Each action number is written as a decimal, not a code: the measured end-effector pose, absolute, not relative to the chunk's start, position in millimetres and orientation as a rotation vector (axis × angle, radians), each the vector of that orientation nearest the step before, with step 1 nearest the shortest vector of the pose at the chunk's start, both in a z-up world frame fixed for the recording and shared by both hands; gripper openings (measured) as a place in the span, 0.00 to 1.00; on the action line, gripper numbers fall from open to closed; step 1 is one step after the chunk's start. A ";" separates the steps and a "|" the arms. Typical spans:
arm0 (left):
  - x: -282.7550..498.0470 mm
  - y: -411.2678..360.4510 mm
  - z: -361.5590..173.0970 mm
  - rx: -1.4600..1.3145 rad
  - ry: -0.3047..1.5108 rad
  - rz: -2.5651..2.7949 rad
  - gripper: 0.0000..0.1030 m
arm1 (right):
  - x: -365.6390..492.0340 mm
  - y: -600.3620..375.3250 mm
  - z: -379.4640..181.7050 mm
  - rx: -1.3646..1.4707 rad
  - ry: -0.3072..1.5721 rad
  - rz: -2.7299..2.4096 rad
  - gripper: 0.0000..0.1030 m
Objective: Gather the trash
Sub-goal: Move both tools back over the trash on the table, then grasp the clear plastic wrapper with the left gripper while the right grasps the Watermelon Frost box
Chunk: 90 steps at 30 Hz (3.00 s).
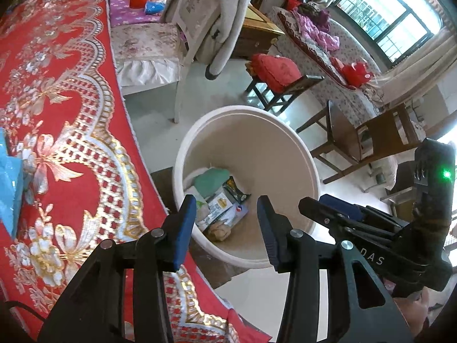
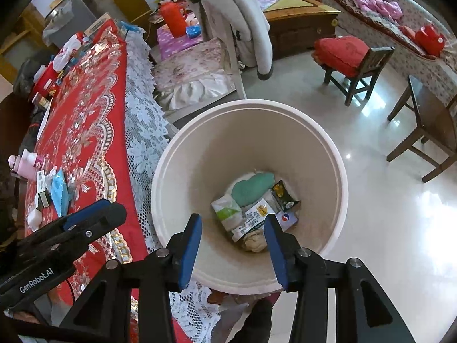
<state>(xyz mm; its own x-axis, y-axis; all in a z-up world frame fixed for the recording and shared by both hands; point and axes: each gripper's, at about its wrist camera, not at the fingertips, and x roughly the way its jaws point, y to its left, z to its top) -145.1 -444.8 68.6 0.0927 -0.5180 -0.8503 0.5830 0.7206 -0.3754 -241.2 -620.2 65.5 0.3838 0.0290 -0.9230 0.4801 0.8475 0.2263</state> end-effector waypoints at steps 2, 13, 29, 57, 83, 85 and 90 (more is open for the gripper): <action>-142.2 -438.4 71.1 0.058 1.222 -0.803 0.41 | -238.3 -616.3 67.3 0.502 1.151 -0.299 0.42; -129.9 -398.9 76.2 0.016 1.201 -0.712 0.41 | -209.8 -582.6 73.3 0.454 1.156 -0.232 0.43; -102.3 -317.2 81.6 -0.047 1.163 -0.549 0.45 | -158.9 -513.6 80.1 0.364 1.168 -0.099 0.57; -79.0 -99.6 76.6 -0.191 1.127 -0.148 0.47 | -77.3 -345.2 77.7 0.185 1.193 0.194 0.61; -29.8 8.2 56.1 -0.295 1.162 0.002 0.47 | 5.8 -263.3 93.2 0.102 1.162 0.304 0.62; -24.8 15.1 53.2 -0.308 1.167 0.011 0.47 | 12.2 -250.9 93.3 0.081 1.158 0.316 0.62; -13.0 27.5 49.2 -0.321 1.169 0.018 0.47 | 27.8 -223.5 86.8 0.034 1.153 0.324 0.62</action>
<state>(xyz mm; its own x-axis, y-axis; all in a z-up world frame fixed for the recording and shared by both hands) -13.0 27.5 49.2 0.3959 -0.1519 -0.9056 -0.1798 0.9543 -0.2387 27.8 -223.5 86.8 0.3646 0.2691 -0.8914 -0.2346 0.9530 0.1917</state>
